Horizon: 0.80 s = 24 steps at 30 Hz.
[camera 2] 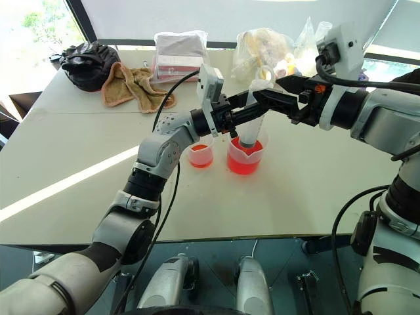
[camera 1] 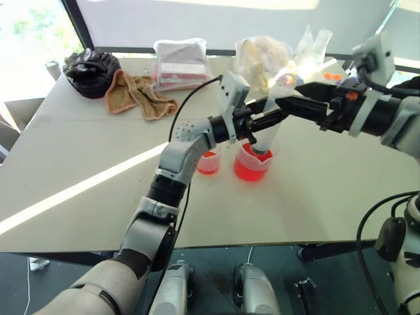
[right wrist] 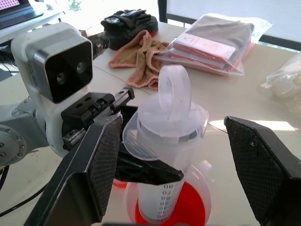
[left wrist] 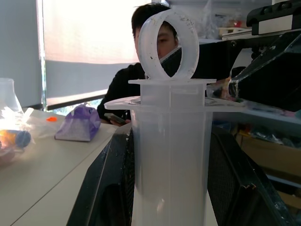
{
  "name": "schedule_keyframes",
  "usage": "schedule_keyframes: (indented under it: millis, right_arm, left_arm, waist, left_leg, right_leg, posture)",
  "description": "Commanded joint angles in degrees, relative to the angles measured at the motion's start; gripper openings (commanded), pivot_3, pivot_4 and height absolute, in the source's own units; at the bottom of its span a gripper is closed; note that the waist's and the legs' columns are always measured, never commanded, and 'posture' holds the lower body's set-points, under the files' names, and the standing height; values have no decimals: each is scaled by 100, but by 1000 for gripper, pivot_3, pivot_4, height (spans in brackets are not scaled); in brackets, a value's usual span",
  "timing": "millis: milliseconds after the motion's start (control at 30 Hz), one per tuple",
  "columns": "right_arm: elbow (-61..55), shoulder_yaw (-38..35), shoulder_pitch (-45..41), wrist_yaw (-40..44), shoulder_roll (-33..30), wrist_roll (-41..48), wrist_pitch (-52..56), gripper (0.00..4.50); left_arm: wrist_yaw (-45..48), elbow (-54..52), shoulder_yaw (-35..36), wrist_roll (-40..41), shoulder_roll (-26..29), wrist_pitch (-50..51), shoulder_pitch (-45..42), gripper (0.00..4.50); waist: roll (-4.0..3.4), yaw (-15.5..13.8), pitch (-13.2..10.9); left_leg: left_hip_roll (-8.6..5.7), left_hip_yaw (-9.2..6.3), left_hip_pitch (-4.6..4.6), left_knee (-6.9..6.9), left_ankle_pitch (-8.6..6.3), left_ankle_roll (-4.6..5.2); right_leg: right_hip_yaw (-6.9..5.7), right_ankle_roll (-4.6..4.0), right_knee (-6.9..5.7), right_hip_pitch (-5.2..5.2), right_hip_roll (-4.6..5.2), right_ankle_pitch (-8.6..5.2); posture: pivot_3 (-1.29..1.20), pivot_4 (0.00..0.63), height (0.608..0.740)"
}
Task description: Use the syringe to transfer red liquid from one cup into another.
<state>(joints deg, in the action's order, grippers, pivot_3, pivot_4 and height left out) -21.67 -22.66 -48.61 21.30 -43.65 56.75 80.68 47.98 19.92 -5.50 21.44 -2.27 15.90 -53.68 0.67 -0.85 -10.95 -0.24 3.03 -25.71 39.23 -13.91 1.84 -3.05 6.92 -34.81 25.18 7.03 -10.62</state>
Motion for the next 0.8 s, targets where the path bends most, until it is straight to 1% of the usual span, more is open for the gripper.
schedule_keyframes:
  millis: [33,467,567,667,733,800]
  right_arm:
    - [-38,-131,-231,-116,14,142,-93,3577]
    - [42,-21,-286,-417,111,216,-83,3577]
    - [37,81,-247,-482,137,156,-123,2748]
    - [39,154,-227,-531,172,111,-160,1256]
    - [64,172,-229,-557,195,78,-181,146]
    - [74,193,-229,-577,213,53,-193,60]
  left_arm:
    - [-43,-43,-77,-95,-61,-169,28,1461]
    - [-114,80,-44,-188,-112,-250,28,1461]
    - [-130,51,-37,-181,-126,-235,22,1461]
    - [-138,15,-38,-172,-130,-224,38,1461]
    - [-144,2,-44,-175,-127,-227,49,1461]
    - [-154,-12,-45,-174,-124,-221,58,1461]
  waist:
    - [0,4,0]
    - [0,6,0]
    - [0,8,0]
    - [0,3,0]
    - [0,2,0]
    - [0,6,0]
  left_leg:
    - [0,0,0,0,0,0]
    - [1,-1,-1,0,-1,1]
    - [1,-1,0,0,-1,1]
    - [2,-1,-1,0,-1,1]
    - [1,-1,-2,0,-1,1]
    - [1,-1,-2,0,-1,2]
  right_leg:
    - [0,0,0,0,0,0]
    - [0,-1,1,0,-2,-1]
    - [0,-1,2,1,-2,-1]
    - [0,-1,2,1,-2,-1]
    - [0,-1,3,0,-2,-1]
    - [0,-1,5,0,-2,-1]
  posture:
    - [0,150,740]
    - [0,150,740]
    - [0,150,740]
    - [0,150,740]
    - [0,150,740]
    - [0,150,740]
